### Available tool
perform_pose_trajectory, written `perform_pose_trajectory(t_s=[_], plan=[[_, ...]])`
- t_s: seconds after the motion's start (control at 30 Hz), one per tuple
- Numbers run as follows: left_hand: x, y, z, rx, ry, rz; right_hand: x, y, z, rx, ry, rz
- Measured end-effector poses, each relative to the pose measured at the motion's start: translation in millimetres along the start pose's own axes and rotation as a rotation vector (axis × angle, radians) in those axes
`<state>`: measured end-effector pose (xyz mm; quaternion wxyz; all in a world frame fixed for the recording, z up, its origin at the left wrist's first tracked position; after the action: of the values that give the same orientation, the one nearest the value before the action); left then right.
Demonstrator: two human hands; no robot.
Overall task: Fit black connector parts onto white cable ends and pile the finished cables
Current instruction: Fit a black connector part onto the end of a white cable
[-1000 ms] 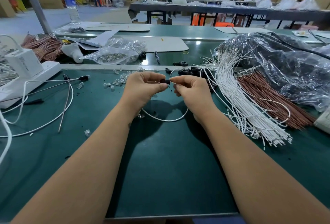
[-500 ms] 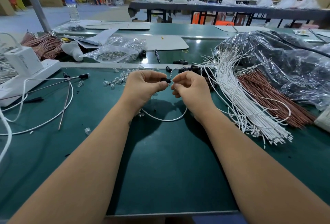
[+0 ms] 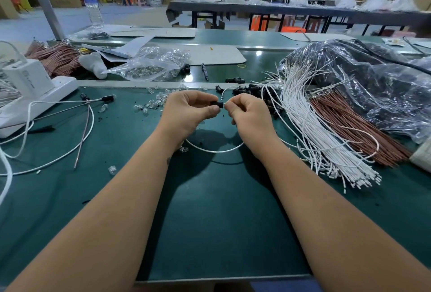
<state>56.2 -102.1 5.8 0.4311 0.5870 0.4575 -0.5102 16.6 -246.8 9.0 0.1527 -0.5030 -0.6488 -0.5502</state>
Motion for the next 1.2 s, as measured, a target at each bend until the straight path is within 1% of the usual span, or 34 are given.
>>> perform_pose_trajectory(t_s=[0.17,0.33,0.43,0.63,0.77,0.93,1.1,1.2], plan=[[-1.5,-1.8,1.1,0.002,0.013,0.009,0.8,0.4,2.2,0.042,-0.079,-0.026],[-3.1,-2.1,1.0,-0.009,0.119,0.027,-0.8,0.2,5.0,0.132,-0.222,-0.075],[-3.6,-2.0,-0.1,-0.017,0.167,0.035,-0.6,0.2,6.1,0.157,-0.263,-0.103],[-3.7,-0.9,0.1,-0.085,0.182,0.021,-0.9,1.9,9.9,0.096,-0.189,-0.044],[-1.3,0.1,-0.9,-0.095,0.185,-0.007,-5.7,1.8,11.0,0.093,-0.205,-0.013],[0.0,-0.7,-1.4,-0.075,0.158,-0.022,-6.5,0.7,5.2,0.03,-0.151,0.013],[0.5,-1.5,0.8,-0.026,0.136,-0.013,-5.7,0.5,8.9,0.065,-0.119,0.019],[1.0,-0.9,0.5,-0.024,0.152,-0.016,-4.0,0.7,12.2,0.112,-0.191,-0.024]])
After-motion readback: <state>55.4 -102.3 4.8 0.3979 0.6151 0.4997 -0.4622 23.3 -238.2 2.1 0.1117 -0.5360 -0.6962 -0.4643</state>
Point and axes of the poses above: each hand's wrist, its own y-axis towards the middle knuckle, its own z-axis out of the palm, x = y × z, the point moved 5 cm from there along y, towards the middle knuckle, and after that the axes turned 15 degrees about -z, right-handed, at the moved point
